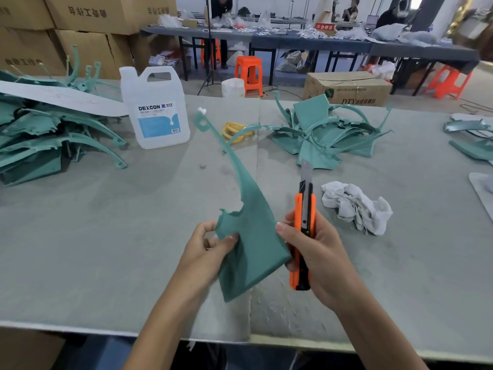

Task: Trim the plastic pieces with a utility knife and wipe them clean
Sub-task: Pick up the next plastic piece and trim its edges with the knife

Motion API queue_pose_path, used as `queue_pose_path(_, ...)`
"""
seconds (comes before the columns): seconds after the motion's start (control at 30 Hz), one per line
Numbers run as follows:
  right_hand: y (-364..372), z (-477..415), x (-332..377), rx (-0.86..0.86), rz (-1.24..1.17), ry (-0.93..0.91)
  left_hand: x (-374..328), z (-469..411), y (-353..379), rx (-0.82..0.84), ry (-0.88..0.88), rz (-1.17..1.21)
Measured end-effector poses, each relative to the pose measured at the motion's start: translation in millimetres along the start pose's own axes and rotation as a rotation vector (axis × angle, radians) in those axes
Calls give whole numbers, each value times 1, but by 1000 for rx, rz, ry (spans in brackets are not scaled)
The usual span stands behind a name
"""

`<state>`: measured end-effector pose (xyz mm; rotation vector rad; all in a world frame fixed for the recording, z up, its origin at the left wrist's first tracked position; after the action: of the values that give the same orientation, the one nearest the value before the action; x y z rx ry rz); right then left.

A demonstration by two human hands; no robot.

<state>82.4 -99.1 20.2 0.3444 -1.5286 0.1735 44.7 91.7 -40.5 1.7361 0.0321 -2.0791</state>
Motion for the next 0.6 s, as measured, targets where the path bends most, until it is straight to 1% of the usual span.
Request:
queue_pose_path(0.03,0,0,2,3,-6,4,-2,2,2,20,-2,50)
queue_pose_path(0.07,1,1,3,17,-5,5,-3,3,4,18,17,43)
queue_pose_path(0.1,4,2,3,38,0,2,-6,3,5,-12,63,-27)
queue_pose_path(0.2,9,5,6,72,44,-10,-20,4,3,-210,269,-467)
queue_pose_path(0.23,9,6,8,71,67,-11,-24,3,3,-239,330,-539)
queue_pose_path(0.27,9,7,9,77,85,-11,-27,3,3,-241,378,-558)
queue_pose_path(0.37,15,12,11,162,61,-6,-34,1,5,-208,443,-463)
queue_pose_path(0.47,19,18,15,264,71,-20,-39,3,6,-252,482,-365)
queue_pose_path(0.53,16,20,19,270,132,-9,-38,4,3,-286,429,-271)
queue_pose_path(0.6,12,22,21,273,253,-11,-35,3,0,-267,371,-203)
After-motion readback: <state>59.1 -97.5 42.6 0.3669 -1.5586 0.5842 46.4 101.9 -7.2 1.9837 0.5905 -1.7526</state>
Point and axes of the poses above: each hand's wrist, its own z-axis away from the middle knuckle, its own y-axis out of the palm, x = y × z, the point moved 4 cm from there along -z, towards the middle knuckle, and after that the axes turned 5 degrees about z, right-handed, at the moved point
